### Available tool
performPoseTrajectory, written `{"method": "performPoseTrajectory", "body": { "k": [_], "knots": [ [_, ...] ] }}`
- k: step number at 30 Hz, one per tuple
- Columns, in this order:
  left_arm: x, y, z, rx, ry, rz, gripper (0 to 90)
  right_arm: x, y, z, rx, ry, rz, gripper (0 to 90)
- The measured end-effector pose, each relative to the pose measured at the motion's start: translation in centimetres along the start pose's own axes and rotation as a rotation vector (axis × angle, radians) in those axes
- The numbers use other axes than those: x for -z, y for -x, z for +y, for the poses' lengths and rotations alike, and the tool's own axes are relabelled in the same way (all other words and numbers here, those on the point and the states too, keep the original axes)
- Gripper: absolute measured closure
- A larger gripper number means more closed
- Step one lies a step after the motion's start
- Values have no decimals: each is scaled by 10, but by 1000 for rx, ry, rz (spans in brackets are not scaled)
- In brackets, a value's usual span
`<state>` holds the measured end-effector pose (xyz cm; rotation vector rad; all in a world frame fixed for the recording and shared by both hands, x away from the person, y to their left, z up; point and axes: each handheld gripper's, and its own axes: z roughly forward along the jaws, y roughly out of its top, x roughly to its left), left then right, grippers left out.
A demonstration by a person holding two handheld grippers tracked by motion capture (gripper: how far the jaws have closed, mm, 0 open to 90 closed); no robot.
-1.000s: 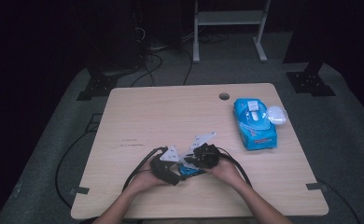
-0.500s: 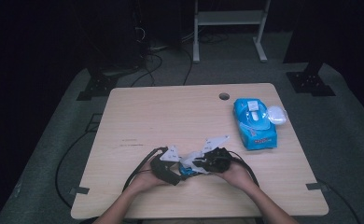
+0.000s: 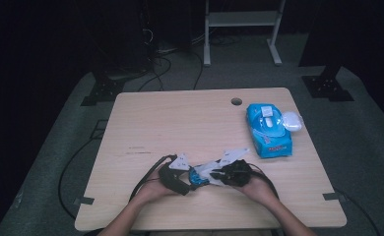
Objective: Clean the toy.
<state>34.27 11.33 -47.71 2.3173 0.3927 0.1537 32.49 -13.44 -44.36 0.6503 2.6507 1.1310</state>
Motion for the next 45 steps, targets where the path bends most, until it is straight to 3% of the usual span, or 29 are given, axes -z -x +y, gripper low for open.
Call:
{"method": "performPoseTrajectory", "body": {
  "k": [2,4,5,8,13,16,18,21,24,32,35,38,40,43,45],
  "knots": [
    [0,0,0,-3,-3,1,261,10,11,-10,-22,-16,-45,842],
    [0,0,0,-2,-3,1,261,15,17,-14,-46,-18,-54,841],
    [0,0,0,-2,-2,2,261,21,23,-20,-81,-10,-56,842],
    [0,0,0,-1,-4,3,260,17,18,-18,-60,-17,-54,841],
    [0,0,0,7,0,1,259,-2,4,-3,-30,11,22,841],
    [0,0,0,4,3,2,260,-3,3,-3,-20,3,23,841],
    [-1,0,0,0,-1,1,260,3,9,-8,-33,-1,8,841],
    [-1,0,0,2,2,1,260,15,23,-18,-59,-14,-54,841],
    [-2,1,2,2,5,5,261,21,32,-24,-116,2,-30,840],
    [-2,0,1,-6,1,2,261,11,26,-13,-76,-23,5,829],
    [-2,0,1,-6,1,2,261,15,29,-12,-77,-29,20,753],
    [-2,0,1,-6,3,1,261,23,27,-11,-52,15,21,670],
    [-2,0,1,-6,3,2,261,25,27,-8,-30,23,-5,634],
    [-2,0,1,-4,2,2,261,19,31,-5,-38,28,-7,593],
    [-2,0,1,0,5,3,261,10,35,-4,-47,19,0,614]
  ]
}}
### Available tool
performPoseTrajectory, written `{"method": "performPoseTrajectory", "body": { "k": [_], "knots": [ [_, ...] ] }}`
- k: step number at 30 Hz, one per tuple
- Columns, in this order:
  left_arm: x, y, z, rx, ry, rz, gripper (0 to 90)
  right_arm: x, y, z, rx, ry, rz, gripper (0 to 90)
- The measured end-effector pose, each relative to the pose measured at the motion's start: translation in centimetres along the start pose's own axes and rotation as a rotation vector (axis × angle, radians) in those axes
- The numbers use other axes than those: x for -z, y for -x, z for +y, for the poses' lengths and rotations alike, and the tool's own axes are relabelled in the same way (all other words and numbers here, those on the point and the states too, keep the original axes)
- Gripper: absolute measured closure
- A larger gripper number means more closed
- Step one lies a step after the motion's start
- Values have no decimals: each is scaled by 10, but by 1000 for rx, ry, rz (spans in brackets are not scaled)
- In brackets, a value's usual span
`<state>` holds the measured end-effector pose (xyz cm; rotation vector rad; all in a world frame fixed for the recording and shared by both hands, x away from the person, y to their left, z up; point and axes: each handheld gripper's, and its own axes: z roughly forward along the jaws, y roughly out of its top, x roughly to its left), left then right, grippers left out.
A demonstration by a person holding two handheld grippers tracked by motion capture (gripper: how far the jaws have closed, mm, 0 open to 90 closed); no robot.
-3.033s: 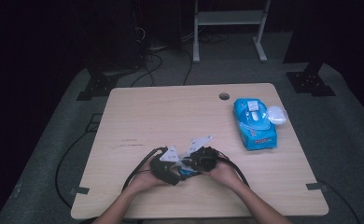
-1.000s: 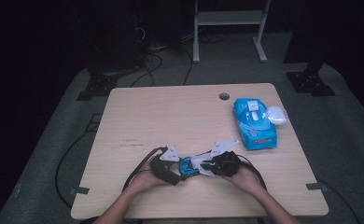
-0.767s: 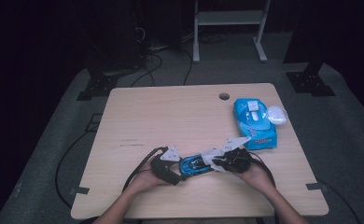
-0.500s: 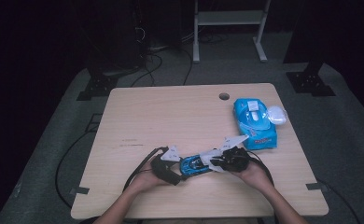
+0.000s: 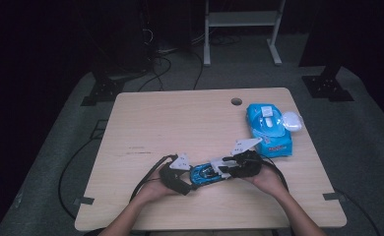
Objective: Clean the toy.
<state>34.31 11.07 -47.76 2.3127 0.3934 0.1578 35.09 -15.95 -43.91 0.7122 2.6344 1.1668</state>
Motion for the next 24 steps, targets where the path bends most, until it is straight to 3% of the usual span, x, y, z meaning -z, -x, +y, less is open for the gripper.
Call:
{"method": "performPoseTrajectory", "body": {
  "k": [5,10,14,18,24],
  "knots": [
    [0,-1,0,-1,-1,-3,262,-4,12,-7,-57,14,31,773],
    [0,0,0,-1,-3,-1,262,9,15,-16,-66,18,-31,839],
    [0,-1,1,-1,-5,-2,261,12,7,-20,-75,15,-8,852],
    [-2,0,3,1,-10,2,256,0,-4,-17,-52,22,26,854],
    [-5,0,5,-3,-2,0,257,8,3,-20,-61,-8,13,853]
  ]
}}
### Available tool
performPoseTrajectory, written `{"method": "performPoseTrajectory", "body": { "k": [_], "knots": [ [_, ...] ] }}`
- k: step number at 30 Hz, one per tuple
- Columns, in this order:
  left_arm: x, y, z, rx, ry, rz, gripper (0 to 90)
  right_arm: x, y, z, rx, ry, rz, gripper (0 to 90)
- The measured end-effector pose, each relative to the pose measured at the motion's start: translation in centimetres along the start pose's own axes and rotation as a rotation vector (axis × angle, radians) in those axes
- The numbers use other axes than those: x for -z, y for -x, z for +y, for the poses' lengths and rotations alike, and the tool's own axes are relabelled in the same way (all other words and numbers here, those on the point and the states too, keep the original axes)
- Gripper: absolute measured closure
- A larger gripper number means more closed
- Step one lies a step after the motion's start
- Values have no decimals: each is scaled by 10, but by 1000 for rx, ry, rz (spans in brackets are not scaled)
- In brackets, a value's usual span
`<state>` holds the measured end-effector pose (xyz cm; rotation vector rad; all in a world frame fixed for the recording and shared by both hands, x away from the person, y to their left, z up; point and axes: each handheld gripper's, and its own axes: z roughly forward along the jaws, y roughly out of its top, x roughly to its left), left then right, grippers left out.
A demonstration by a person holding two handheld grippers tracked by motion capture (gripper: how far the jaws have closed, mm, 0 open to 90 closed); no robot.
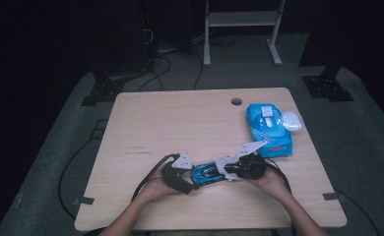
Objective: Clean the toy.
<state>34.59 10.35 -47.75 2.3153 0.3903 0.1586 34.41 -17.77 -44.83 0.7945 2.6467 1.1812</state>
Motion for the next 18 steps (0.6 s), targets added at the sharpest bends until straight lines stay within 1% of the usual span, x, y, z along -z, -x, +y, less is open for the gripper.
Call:
{"method": "performPoseTrajectory", "body": {
  "k": [1,3,6,9,10,13,14,16,18],
  "knots": [
    [-1,0,1,5,4,0,258,3,2,-3,-8,6,-6,853],
    [-3,1,2,2,2,5,259,5,3,-7,-22,15,-12,854],
    [-2,1,2,2,-5,5,258,4,0,-5,-5,6,-29,854],
    [-1,0,3,4,-17,3,259,3,-1,-5,-4,9,-27,854],
    [0,0,4,-2,-22,-1,259,2,-1,-7,-4,18,-23,855],
    [1,-3,5,11,-27,-28,255,3,-2,-10,9,35,-26,855],
    [2,-4,5,22,-14,-39,251,3,-2,-10,14,36,-28,855],
    [7,-9,5,61,35,-64,253,3,-3,-11,23,39,-28,855],
    [10,-13,6,103,75,-70,253,3,-3,-12,36,45,-30,855]
  ]
}}
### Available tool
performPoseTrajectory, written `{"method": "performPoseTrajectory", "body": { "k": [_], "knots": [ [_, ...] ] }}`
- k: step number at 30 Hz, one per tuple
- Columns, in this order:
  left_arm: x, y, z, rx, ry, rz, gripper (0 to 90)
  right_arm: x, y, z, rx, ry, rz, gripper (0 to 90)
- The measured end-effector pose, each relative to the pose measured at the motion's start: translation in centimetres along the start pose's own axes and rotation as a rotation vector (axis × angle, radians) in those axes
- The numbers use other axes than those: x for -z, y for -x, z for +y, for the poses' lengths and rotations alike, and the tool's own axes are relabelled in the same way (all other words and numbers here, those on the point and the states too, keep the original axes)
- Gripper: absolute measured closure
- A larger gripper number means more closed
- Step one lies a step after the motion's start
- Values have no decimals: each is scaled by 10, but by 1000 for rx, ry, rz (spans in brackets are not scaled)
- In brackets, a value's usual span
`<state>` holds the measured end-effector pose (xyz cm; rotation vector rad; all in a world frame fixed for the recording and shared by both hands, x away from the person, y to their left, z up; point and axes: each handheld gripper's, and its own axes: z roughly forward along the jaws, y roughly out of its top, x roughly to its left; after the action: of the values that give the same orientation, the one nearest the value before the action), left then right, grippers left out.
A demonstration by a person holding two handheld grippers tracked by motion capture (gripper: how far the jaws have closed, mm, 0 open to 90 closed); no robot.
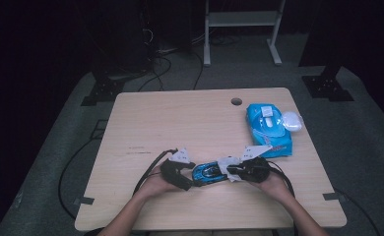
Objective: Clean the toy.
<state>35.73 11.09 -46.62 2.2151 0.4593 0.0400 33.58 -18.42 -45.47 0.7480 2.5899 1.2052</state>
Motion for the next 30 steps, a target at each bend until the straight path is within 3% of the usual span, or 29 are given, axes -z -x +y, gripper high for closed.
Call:
{"method": "performPoseTrajectory", "body": {
  "k": [4,7,11,12,16,21,24,30],
  "knots": [
    [-6,-6,1,76,24,20,255,0,-3,-2,25,10,-10,857],
    [-11,-5,2,108,30,31,259,2,-7,-3,58,12,-29,858],
    [-13,-6,2,127,25,44,258,3,-9,-6,74,23,-31,859],
    [-13,-7,1,152,33,34,258,4,-10,-7,92,32,-34,859],
    [-12,-5,0,158,27,20,258,5,-15,-11,137,44,-50,860],
    [-12,-1,1,150,23,-23,258,11,-19,-18,159,54,-23,860],
    [-12,2,3,121,11,-40,275,13,-23,-21,174,49,-17,860],
    [-15,12,7,39,18,-81,392,15,-26,-27,158,51,3,860]
  ]
}}
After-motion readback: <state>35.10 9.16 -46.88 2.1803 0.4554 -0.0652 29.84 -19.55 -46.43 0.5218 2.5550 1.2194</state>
